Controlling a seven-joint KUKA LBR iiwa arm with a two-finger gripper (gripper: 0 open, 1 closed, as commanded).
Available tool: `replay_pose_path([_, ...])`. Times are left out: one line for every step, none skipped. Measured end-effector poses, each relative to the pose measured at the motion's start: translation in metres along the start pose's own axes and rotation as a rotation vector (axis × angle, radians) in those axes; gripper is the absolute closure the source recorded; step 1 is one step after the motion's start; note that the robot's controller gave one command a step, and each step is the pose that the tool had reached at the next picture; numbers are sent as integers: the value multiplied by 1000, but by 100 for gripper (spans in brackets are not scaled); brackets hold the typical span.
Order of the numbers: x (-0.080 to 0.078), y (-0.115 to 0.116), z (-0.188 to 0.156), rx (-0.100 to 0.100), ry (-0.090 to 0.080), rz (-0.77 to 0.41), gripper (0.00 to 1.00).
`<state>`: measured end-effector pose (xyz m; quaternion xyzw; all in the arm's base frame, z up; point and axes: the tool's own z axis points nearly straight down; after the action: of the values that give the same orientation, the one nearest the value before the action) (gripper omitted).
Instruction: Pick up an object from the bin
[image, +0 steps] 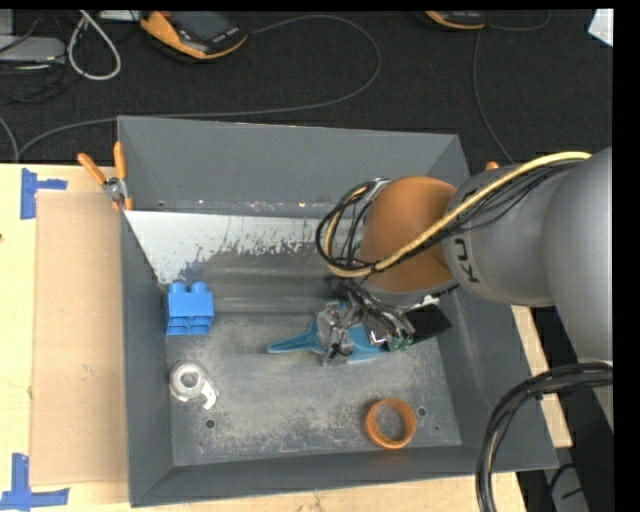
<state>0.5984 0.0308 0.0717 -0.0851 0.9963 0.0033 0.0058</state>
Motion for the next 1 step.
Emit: replay_pose_path([0,-3,-1,-1,2,-8,100])
